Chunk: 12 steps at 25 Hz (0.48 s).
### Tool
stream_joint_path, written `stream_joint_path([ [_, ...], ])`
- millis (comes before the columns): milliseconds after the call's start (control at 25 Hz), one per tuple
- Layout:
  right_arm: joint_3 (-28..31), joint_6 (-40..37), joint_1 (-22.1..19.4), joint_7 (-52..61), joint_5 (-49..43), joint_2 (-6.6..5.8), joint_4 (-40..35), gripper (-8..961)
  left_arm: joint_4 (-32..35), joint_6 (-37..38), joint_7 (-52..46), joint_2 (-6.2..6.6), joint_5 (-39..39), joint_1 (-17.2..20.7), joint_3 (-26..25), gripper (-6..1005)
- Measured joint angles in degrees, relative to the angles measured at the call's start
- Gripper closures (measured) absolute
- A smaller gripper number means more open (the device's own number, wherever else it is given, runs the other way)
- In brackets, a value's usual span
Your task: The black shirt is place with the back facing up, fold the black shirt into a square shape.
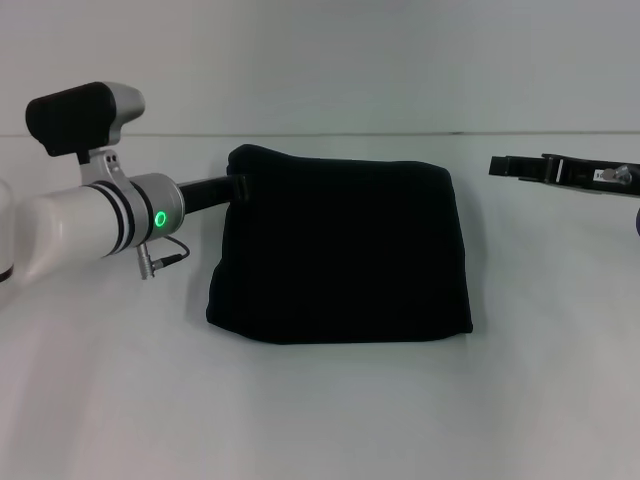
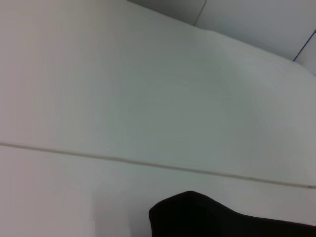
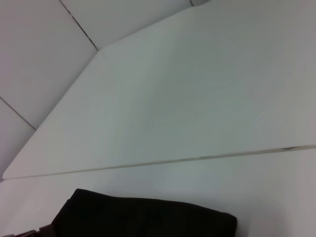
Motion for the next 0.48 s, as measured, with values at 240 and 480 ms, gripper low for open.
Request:
stream_joint_path([
  [240, 0.0, 0.0, 0.2, -0.1, 0.0, 0.07, 0.0, 314, 0.1, 0.9, 0.0, 0.25, -0.2, 0.5, -0.5, 972],
  [480, 0.0, 0.0, 0.2, -0.1, 0.0, 0.10, 0.0, 304, 0.7, 0.8, 0.0, 0.28, -0.1, 1.0, -1.1, 972],
])
